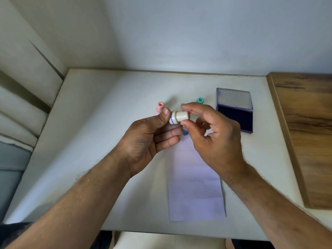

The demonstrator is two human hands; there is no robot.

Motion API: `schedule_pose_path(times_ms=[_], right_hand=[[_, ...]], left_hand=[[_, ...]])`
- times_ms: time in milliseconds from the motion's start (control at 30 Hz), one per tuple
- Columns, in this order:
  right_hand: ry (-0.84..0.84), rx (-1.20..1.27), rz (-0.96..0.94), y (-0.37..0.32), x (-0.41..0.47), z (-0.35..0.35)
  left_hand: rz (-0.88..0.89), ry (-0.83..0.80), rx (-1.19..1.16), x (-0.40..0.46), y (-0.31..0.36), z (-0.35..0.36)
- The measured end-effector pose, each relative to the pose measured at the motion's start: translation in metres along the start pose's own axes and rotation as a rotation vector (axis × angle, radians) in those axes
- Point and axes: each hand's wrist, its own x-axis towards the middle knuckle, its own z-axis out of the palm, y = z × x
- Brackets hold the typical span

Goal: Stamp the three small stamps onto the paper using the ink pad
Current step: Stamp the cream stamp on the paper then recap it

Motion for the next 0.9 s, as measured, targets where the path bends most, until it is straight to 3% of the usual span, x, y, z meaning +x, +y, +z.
schedule_pose_path(times_ms=[200,467,767,900], right_hand=[[-0.016,0.1,0.073,0.0,0.002,-0.002],[-0.047,0.249,0.173,0.002,0.003,-0.005],[-0.095,0.647,0.535,0.001,0.011,-0.004],[-0.155,0.885,0.78,0.002,0.014,-0.002]], left_hand=[[-0.034,0.007,0.028,0.0,-0.002,-0.001],[0.104,-0.029,0.054,0.001,-0.004,-0.007],[0.399,0.017,0.203,0.003,-0.001,-0.008],[0.567,-0.005,0.287,0.002,0.0,-0.007]])
